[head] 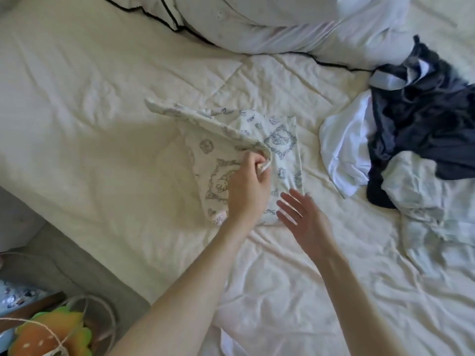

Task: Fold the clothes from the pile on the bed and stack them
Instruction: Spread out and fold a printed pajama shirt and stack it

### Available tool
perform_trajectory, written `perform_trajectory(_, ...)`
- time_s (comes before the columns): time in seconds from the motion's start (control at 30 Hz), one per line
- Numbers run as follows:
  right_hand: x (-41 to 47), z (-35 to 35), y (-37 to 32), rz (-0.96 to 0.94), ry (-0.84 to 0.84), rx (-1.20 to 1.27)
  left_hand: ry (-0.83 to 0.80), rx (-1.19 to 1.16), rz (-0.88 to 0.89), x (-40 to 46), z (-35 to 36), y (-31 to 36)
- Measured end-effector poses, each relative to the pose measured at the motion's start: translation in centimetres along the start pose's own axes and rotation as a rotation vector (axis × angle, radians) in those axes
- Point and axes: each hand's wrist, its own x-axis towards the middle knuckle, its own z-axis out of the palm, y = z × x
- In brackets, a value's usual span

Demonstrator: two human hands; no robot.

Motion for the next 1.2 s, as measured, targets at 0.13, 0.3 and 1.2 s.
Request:
perform_trajectory(0.13, 1.1, -3.3, -1.2, 0.0, 0.041, -0.059, -0.535, 0.181, 0.113, -3.2, 5.9, -1.3)
perform_trajectory(0.3, 3.5, -4.0, -0.8, -0.028, 0.183, -0.365, -0.477, 0.47, 0.281, -4.9, 4.5, -5.2)
perform_trajectory(1.2, 6.6, -6.8, 0.9, 0.133, 0.272, -0.371, -0.618, 0.979, 0.507, -3.4, -1.4, -12.4)
